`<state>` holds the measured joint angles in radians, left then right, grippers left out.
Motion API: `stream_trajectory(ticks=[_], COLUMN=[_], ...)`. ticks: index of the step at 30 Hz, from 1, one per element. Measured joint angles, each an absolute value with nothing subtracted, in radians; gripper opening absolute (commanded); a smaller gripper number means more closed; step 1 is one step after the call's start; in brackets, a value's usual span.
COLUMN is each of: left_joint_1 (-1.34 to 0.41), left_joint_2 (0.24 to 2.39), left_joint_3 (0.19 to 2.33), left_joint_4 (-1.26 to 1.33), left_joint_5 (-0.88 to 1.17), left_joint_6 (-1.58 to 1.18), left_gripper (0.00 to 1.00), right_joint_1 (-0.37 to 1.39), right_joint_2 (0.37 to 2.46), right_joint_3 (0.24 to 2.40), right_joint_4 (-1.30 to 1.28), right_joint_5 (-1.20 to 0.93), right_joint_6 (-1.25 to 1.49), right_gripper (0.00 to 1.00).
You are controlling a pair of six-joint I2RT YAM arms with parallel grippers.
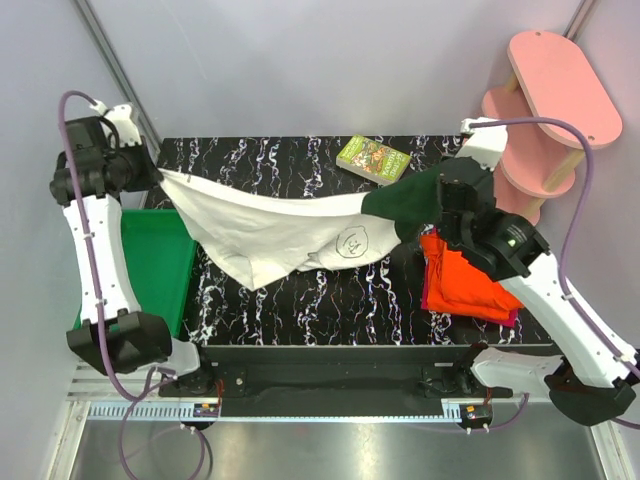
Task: Fold and stack the t-shirts
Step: Flatten the tshirt out
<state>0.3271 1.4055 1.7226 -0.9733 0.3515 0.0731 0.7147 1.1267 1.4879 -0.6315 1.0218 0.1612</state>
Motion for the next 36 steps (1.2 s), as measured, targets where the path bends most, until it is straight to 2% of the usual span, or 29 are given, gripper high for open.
stream_trajectory(ticks=[4,9,18,19,20,23,24,27,30,36], left_joint_1=[0.281,0.191,0.146,0.146,0.146,0.141,0.139,0.137,0.135,0.135], left_joint_2=[1.486,1.621,1.975,2.002,2.023,2.045,2.043,2.005,1.891,1.518], left_joint_3=[1.637,1.628,1.904,1.934,1.958,1.990,1.990,1.946,1.798,1.409], left_joint_4=[-0.920,-0.844,-0.791,-0.789,-0.789,-0.783,-0.783,-0.766,-0.743,-0.746], left_joint_5=[0.339,0.301,0.237,0.229,0.223,0.204,0.200,0.191,0.188,0.235], left_joint_6=[0.066,0.060,0.020,0.017,0.016,0.016,0.010,0.013,0.017,0.016], left_gripper=[0.00,0.00,0.01,0.05,0.25,0.64,0.69,0.80,0.80,0.76], right_joint_1=[0.713,0.713,0.713,0.713,0.713,0.713,0.713,0.713,0.712,0.712], right_joint_2=[1.174,1.254,1.349,1.353,1.358,1.371,1.376,1.388,1.394,1.394], right_joint_3=[1.462,1.438,1.431,1.431,1.431,1.432,1.432,1.432,1.432,1.424], right_joint_4=[-0.636,-0.636,-0.632,-0.632,-0.631,-0.624,-0.621,-0.615,-0.610,-0.589], right_joint_5=[0.997,0.973,0.947,0.947,0.947,0.939,0.935,0.921,0.907,0.891], right_joint_6=[0.187,0.212,0.221,0.220,0.220,0.221,0.222,0.225,0.232,0.250], right_gripper=[0.00,0.00,0.00,0.00,0.00,0.00,0.00,0.00,0.00,0.00])
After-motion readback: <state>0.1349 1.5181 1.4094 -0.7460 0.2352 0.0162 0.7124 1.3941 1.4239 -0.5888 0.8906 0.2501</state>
